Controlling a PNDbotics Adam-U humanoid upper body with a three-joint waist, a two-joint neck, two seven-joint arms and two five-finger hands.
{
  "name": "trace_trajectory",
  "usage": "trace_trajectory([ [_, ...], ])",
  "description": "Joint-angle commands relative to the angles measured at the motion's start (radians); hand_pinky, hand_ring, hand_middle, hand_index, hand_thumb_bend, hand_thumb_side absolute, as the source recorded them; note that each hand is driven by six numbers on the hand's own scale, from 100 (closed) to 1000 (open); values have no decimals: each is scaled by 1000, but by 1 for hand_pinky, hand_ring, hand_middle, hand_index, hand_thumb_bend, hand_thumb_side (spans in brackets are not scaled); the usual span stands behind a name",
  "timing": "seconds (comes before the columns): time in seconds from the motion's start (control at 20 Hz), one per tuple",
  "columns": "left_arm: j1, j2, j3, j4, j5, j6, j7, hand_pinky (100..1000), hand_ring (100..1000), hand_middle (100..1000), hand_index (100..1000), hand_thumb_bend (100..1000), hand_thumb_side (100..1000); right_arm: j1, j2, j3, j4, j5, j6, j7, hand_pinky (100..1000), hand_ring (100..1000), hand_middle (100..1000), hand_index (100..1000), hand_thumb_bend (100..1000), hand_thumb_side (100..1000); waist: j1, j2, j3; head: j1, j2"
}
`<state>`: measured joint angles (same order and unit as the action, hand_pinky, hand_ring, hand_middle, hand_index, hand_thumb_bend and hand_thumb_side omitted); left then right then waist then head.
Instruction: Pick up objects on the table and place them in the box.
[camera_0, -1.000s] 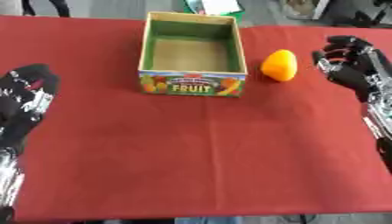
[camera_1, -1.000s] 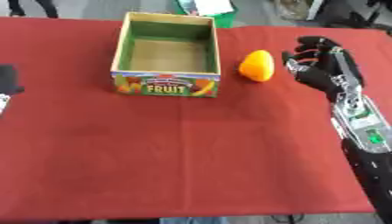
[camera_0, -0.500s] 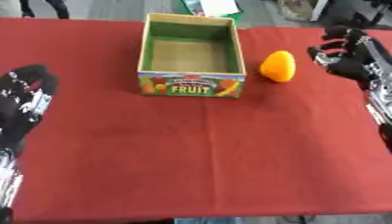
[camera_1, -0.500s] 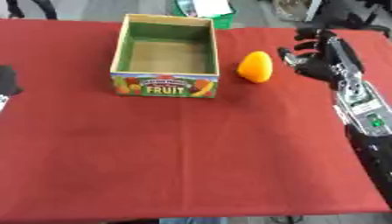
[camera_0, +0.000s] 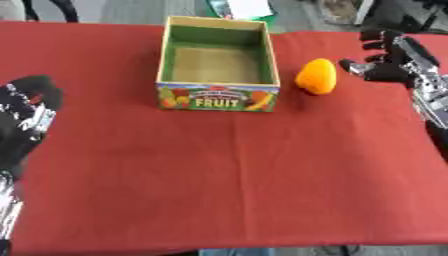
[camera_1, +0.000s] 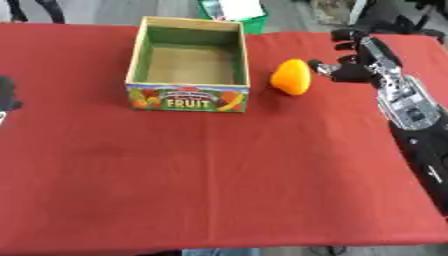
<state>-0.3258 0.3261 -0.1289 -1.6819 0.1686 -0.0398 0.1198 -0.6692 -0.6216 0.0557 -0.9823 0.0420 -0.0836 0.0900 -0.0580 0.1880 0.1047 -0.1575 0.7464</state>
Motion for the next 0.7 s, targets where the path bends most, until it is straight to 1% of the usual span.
trace_trajectory([
  [0.05,-11,19,-2,-19,7,-2,-6,725,823,714,648,549,399,-47,0,0,61,67,-6,25,787,864,842,879,493,193,3,-17,1,-5,0],
  [0.25,-10,18,-3,-18,7,-2,-6,725,823,714,648,549,399,-77,31,7,107,118,-14,52,788,863,842,882,496,192,3,-16,0,-8,1],
  [0.55,-11,18,-3,-17,8,-3,-6,725,823,714,648,548,399,-95,58,20,129,175,-23,92,787,857,838,881,497,188,1,-16,1,-10,1],
  [0.65,-11,17,-4,-17,8,-3,-7,725,823,714,648,549,399,-100,67,21,139,194,-21,94,779,843,824,878,494,180,0,-16,3,-11,-1],
  [0.7,-12,17,-4,-17,8,-3,-8,725,823,714,649,549,399,-102,72,22,146,205,-20,93,757,816,799,868,490,168,0,-15,5,-11,-1],
])
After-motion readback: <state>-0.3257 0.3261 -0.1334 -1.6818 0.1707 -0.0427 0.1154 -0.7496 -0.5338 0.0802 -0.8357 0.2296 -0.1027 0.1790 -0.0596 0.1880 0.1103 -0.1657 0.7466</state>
